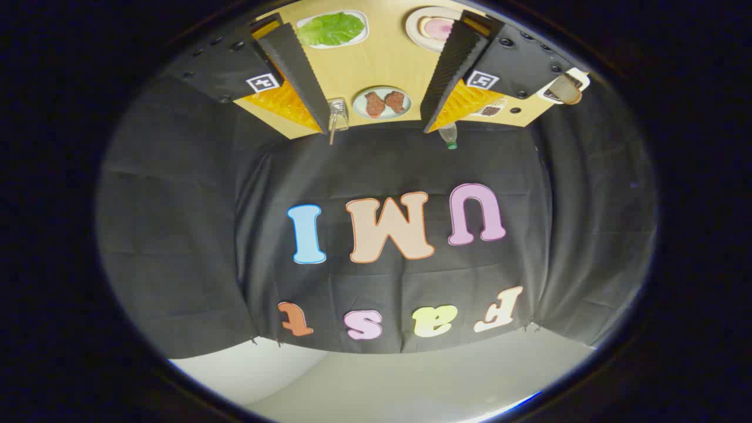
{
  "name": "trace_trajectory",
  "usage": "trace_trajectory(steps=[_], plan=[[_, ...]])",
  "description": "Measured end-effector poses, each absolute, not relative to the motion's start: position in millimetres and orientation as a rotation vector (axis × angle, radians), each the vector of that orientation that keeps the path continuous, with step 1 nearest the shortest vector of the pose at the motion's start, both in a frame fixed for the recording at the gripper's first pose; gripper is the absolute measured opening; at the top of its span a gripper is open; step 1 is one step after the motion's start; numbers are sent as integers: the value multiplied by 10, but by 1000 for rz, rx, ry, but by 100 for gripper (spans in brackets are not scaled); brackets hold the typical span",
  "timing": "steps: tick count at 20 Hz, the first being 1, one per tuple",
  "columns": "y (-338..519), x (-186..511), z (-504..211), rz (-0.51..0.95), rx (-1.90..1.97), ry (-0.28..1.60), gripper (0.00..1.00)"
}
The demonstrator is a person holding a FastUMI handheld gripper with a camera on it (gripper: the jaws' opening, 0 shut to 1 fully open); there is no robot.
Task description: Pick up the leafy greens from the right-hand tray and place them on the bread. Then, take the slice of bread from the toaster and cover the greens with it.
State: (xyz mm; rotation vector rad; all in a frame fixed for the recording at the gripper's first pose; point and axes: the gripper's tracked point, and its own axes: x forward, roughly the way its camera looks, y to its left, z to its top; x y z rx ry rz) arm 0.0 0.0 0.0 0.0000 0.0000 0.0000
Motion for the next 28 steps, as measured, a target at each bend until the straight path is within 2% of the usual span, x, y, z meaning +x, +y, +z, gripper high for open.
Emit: trace_trajectory(steps=[17,23,28], plan=[[-320,164,-116,-24,19,62,99],[-530,173,-441,10,8,170,99],[-886,151,-1127,39,-63,372,99]])
